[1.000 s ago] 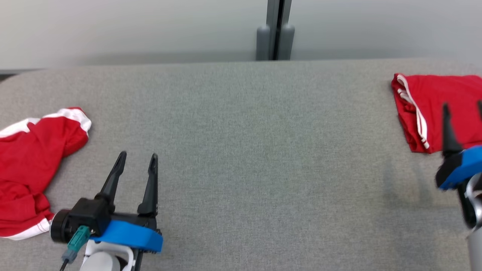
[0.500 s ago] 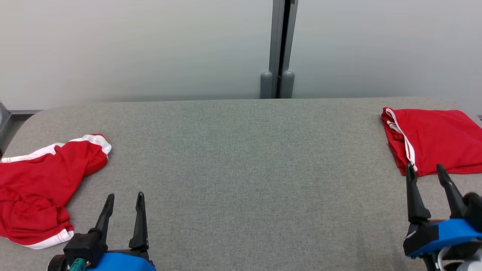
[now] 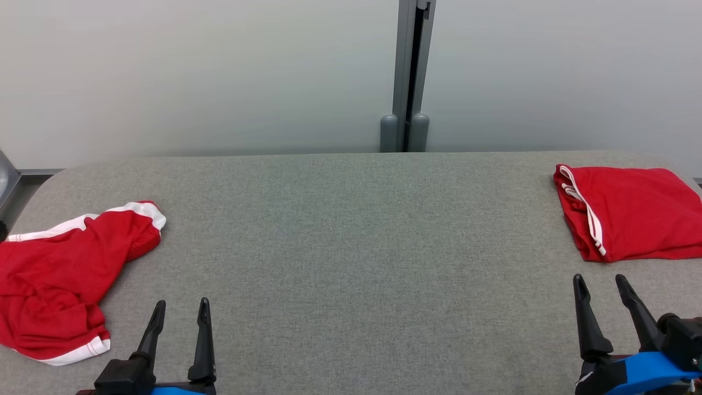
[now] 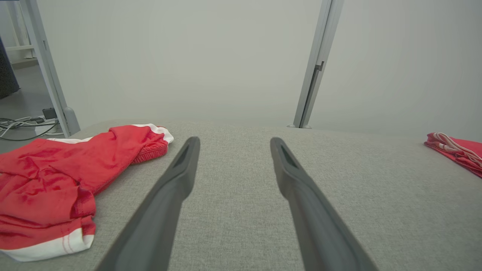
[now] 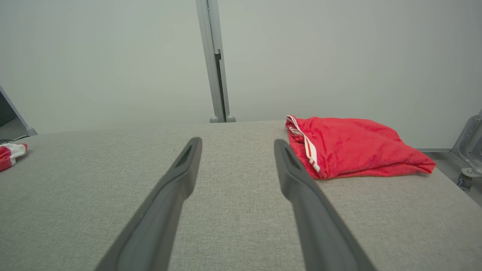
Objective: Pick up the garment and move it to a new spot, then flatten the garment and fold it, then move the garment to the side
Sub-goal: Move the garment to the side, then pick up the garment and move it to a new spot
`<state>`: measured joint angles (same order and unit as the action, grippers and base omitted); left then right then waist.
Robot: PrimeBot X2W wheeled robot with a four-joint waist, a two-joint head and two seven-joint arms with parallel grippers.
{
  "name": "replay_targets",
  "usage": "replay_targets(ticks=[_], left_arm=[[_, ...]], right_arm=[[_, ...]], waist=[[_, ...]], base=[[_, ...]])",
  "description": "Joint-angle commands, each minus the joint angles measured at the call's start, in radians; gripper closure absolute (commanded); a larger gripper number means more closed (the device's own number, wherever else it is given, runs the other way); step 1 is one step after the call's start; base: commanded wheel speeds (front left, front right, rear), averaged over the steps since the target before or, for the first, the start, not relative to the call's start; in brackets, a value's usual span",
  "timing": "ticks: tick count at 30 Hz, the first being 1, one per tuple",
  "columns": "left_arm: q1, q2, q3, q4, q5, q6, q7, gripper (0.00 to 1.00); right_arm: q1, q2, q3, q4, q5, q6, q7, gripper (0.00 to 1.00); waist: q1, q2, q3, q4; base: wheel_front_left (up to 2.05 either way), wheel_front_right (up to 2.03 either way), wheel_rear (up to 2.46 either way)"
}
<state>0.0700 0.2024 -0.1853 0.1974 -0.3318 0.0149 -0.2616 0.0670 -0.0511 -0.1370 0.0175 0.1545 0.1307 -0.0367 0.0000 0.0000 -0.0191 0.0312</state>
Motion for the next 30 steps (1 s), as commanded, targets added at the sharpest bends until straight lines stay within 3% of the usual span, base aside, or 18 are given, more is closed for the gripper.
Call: replay_targets(ticks=[1, 13, 30], left_arm=[[0.005, -0.003, 0.003, -0.001, 0.01, -0.006, -0.004, 0.0], [-0.012, 0.003, 0.002, -0.006, 0.028, -0.017, -0.004, 0.0], [0.014, 0.024, -0.002, -0.032, 0.015, -0.004, 0.017, 0.0]], right_arm=[[0.016, 0.0, -0.003, 0.006, 0.008, 0.0, -0.008, 0.0], [0.021, 0.001, -0.006, 0.02, 0.022, 0.0, -0.02, 0.0], [0.016, 0.0, 0.053, 0.055, 0.058, 0.0, -0.038, 0.0]], waist=[[0.0, 0.0, 0.002, 0.001], [0.0, 0.0, 0.002, 0.038], [0.0, 0.0, -0.007, 0.327]], base=[[0.0, 0.0, 0.0], [0.0, 0.0, 0.0], [0.0, 0.0, 0.0]])
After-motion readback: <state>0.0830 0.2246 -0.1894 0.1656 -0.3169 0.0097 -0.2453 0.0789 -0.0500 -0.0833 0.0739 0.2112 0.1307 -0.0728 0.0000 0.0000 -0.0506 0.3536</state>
